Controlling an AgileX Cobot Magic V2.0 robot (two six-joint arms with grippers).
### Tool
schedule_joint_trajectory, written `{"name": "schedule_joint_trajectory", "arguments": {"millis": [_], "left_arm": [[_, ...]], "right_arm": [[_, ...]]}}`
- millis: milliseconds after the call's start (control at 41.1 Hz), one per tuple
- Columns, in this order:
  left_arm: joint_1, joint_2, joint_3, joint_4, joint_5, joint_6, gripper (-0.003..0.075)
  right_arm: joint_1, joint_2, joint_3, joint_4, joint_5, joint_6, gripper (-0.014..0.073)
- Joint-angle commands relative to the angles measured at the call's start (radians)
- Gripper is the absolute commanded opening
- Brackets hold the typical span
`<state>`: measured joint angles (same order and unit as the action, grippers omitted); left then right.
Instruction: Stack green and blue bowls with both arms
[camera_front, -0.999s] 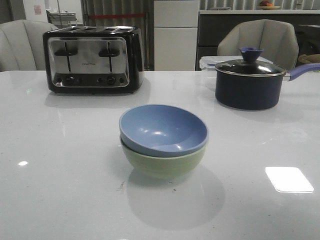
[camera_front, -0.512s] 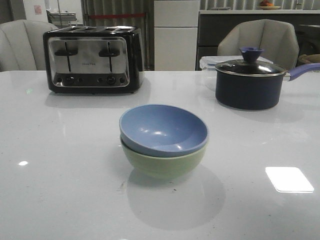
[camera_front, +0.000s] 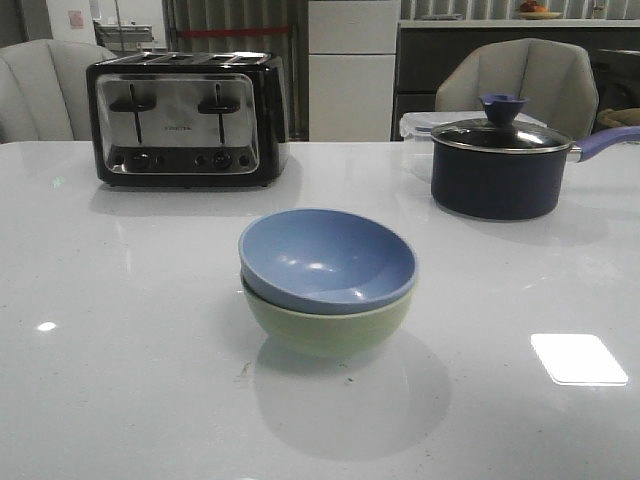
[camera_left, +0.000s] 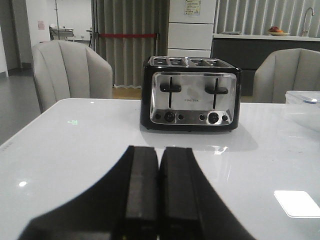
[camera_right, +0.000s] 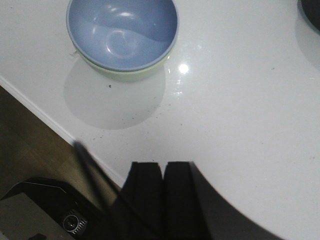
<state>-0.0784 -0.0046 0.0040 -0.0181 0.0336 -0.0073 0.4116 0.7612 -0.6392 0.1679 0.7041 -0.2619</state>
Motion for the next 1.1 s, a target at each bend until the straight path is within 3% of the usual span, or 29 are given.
{"name": "schedule_joint_trajectory", "arguments": {"millis": [0,244,414,585,755,1072], "left_arm": [[-0.001,-0.020,0.004,-0.002,-0.092,-0.011,0.0093],[0.000,-0.020,0.004,-0.002,-0.092,-0.011,0.0093],[0.000,-0.020,0.004,-0.002,-0.092,-0.011,0.0093],[0.000,-0.020,0.004,-0.002,-0.092,-0.011,0.0093],[0.000,-0.020,0.004,-0.002,-0.092,-0.011,0.0093],[0.000,-0.020,0.004,-0.002,-0.092,-0.009,0.0093]], "right_arm": [[-0.040,-0.066,-0.003,0.003,-0.062,-0.014,0.0028],[-0.254,-0.352,0.217,-0.002,-0.321,-0.014,0.0028],[-0.351,-0.547,0.403,-0.002,-0.527,-0.014,0.0028],[-0.440,-0.694,0.550,0.026,-0.640,-0.014,0.0028],[-0.454,-0.782,0.658,0.034,-0.734,-0.014,0.0028],[-0.453,-0.789,0.663,0.034,-0.727,-0.014,0.0028]]}}
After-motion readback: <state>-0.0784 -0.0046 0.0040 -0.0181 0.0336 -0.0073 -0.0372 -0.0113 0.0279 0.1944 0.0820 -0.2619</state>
